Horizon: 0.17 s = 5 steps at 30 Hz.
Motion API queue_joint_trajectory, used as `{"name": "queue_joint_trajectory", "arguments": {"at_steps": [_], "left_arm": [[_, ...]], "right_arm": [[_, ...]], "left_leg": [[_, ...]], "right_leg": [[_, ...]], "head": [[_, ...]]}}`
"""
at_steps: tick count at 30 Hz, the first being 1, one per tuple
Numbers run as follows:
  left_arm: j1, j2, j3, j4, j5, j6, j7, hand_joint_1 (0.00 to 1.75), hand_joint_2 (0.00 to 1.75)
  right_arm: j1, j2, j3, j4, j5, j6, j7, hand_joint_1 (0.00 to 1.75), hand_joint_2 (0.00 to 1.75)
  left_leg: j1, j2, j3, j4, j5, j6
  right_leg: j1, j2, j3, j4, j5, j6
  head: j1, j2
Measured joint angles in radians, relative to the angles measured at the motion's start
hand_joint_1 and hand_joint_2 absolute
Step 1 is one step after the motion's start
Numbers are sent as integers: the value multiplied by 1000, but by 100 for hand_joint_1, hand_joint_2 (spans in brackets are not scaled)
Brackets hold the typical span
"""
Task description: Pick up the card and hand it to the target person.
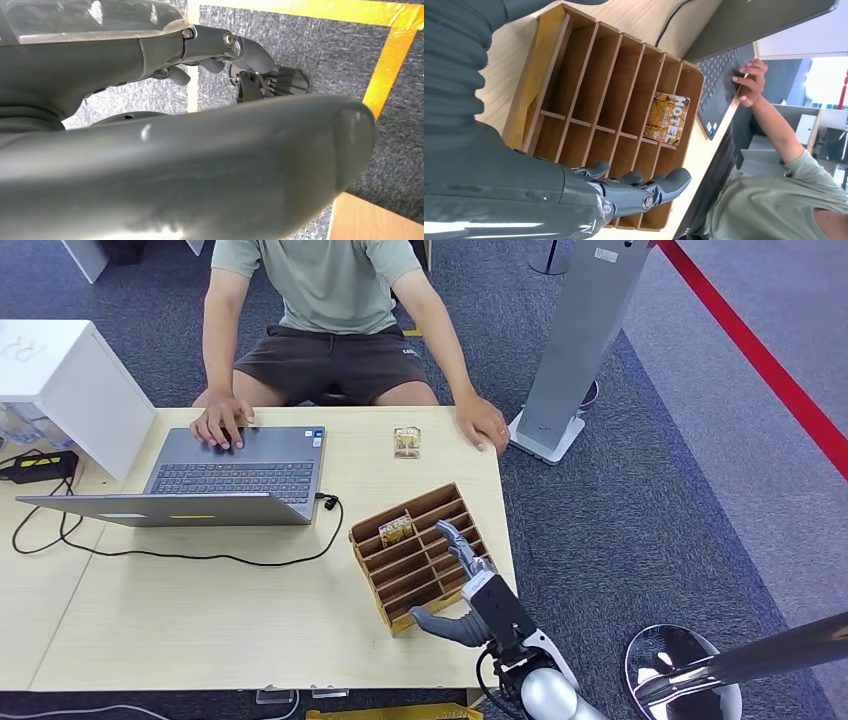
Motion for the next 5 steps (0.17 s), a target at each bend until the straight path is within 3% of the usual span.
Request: {"name": "queue_joint_trajectory", "arguments": {"at_steps": [5], "left_arm": [[0, -3, 0, 0, -3, -2, 3, 0, 0]], "right_arm": [[0, 0, 0, 0, -21, 16, 4, 0, 175]], "left_leg": [[0, 0, 0, 0, 0, 0]], "right_leg": [[0, 0, 0, 0, 0, 0]], "head": [[1, 0]]}}
